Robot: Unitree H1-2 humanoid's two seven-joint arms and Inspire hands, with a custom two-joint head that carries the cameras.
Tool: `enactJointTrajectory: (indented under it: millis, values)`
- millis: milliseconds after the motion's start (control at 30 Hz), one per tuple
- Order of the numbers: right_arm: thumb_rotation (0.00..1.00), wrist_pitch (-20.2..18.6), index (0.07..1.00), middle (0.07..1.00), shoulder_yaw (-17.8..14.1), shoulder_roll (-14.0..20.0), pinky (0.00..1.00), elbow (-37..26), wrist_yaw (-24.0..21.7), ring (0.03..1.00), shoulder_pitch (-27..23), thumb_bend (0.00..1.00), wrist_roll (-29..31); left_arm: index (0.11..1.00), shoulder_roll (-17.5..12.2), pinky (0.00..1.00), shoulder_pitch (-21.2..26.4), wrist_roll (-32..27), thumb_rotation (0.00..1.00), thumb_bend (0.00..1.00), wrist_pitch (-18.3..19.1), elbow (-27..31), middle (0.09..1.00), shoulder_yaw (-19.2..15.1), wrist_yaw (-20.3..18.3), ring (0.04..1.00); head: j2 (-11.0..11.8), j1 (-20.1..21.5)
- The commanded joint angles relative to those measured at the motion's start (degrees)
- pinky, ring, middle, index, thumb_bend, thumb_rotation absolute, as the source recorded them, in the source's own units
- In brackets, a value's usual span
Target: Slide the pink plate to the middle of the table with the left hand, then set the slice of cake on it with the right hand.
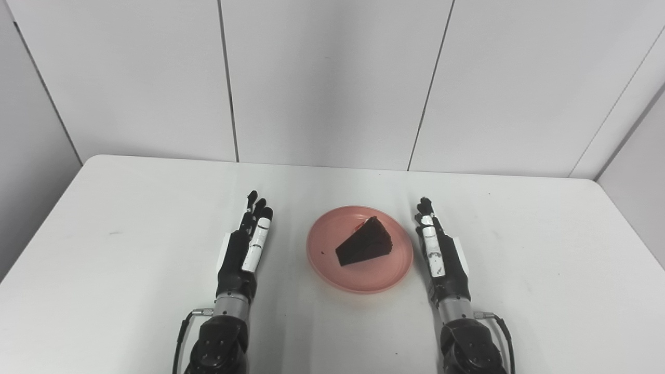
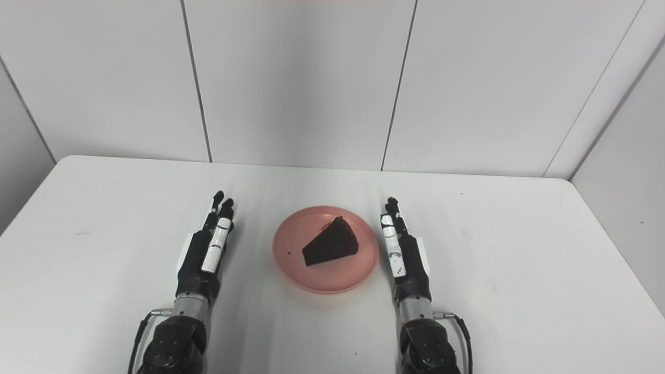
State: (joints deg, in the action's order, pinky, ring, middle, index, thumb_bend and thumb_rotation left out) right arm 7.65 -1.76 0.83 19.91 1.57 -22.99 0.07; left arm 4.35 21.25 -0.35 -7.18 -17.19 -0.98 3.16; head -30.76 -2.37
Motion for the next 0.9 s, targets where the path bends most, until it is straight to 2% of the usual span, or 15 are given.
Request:
enactJointTrajectory:
  millis: [0, 300, 467, 867]
  values:
    - [1.00, -0.97, 0.959, 0.962, -0.06, -0.30, 1.00, 0.44, 0.73, 0.960, 0.78, 0.74, -0.38, 0.996, -0.36, 1.00, 0.22, -0.04, 0.85, 0.56, -0.21, 1.01, 0.984, 0.35, -0.58, 1.000, -0.06, 0.00]
    - [1.00, -0.92, 0.958, 0.962, 0.11, -0.50, 1.00, 0.50, 0.95, 0.961, 0.73, 0.75, -0.68, 1.000, -0.43, 1.00, 0.16, -0.01, 0.85, 0.56, -0.25, 1.06, 0.982, 0.21, -0.34, 1.000, -0.16, 0.84]
    - [1.00, -1.33, 0.966, 0.965, 0.46, -0.91, 1.00, 0.20, 1.20, 0.964, 0.76, 0.75, -1.25, 0.999, -0.89, 1.00, 0.06, -0.26, 0.85, 0.60, -0.45, 1.20, 0.978, -0.01, -0.59, 1.000, -0.33, 1.61]
    - [1.00, -0.53, 0.976, 0.955, 0.44, -1.24, 0.99, 0.06, 1.58, 0.959, 0.87, 0.73, -1.58, 0.987, -0.88, 1.00, -0.32, -0.27, 0.85, 0.54, 0.48, 2.18, 0.967, 0.09, -0.20, 1.000, -0.42, 1.73]
